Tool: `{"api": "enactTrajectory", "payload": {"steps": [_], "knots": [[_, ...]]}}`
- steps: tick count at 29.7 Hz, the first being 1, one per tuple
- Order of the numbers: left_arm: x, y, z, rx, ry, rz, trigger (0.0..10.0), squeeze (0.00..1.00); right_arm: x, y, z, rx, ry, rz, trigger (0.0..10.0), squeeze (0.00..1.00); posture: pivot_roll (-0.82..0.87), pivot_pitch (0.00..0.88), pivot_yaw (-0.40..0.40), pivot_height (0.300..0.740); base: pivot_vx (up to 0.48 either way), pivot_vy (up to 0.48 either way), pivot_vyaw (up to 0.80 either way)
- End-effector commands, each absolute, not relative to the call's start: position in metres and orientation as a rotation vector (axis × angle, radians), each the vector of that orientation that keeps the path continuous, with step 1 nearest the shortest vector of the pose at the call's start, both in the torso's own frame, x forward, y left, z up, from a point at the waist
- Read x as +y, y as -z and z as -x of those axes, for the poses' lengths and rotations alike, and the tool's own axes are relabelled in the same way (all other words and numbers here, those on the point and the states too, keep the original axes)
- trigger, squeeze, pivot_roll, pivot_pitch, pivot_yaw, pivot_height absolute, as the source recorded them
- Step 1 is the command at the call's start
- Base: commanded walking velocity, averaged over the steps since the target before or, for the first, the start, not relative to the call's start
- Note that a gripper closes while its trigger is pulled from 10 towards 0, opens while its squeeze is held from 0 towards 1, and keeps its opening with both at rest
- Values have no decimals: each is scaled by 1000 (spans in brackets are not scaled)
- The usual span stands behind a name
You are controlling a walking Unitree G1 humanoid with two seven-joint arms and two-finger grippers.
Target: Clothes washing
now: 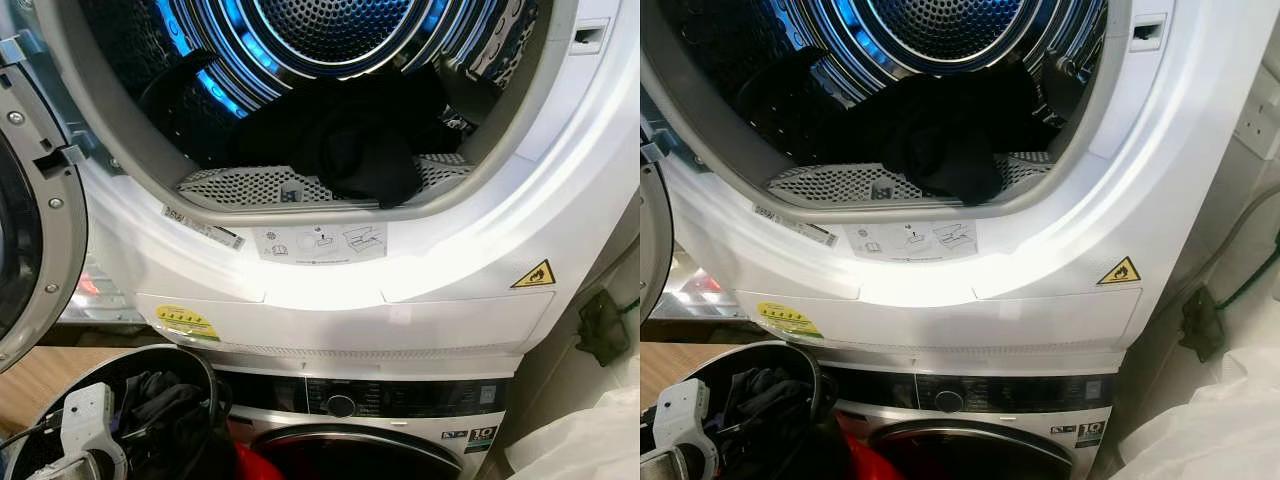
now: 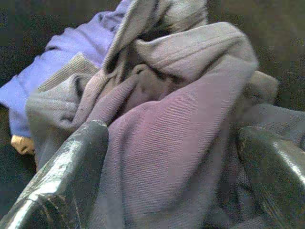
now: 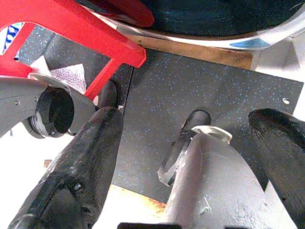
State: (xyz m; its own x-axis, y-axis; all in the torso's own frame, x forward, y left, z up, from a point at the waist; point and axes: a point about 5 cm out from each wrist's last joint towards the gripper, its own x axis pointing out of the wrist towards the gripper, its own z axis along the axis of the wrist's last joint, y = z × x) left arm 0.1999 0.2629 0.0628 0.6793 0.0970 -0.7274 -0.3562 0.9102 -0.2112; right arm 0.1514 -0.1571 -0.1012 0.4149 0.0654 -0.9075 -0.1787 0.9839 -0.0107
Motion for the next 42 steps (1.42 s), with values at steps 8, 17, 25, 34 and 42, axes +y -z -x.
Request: {"api": "enactTrajectory", "payload": {"steps": [8, 17, 25, 34, 42], "knots": [[264, -39, -207, 875, -288, 406, 10000, 0, -152, 99, -157, 1121, -161, 86, 10000, 0, 55, 0, 153, 740, 0, 0, 0], [258, -23, -213, 916, -267, 429, 10000, 0, -153, 99, -158, 1124, -194, 123, 10000, 0, 57, 0, 143, 740, 0, 0, 0], [249, -3, -203, 1012, -213, 425, 10000, 0, -152, 98, -159, 1127, -285, 216, 10000, 0, 62, 0, 131, 740, 0, 0, 0], [248, 2, -198, 1026, -181, 395, 0, 0, -149, 94, -169, 1106, -337, 257, 10000, 0, 68, 0, 122, 740, 0, 0, 0], [247, 3, -198, 1005, -147, 372, 0, 0, -147, 94, -169, 1106, -377, 290, 10000, 0, 67, 0, 119, 740, 0, 0, 0]]}}
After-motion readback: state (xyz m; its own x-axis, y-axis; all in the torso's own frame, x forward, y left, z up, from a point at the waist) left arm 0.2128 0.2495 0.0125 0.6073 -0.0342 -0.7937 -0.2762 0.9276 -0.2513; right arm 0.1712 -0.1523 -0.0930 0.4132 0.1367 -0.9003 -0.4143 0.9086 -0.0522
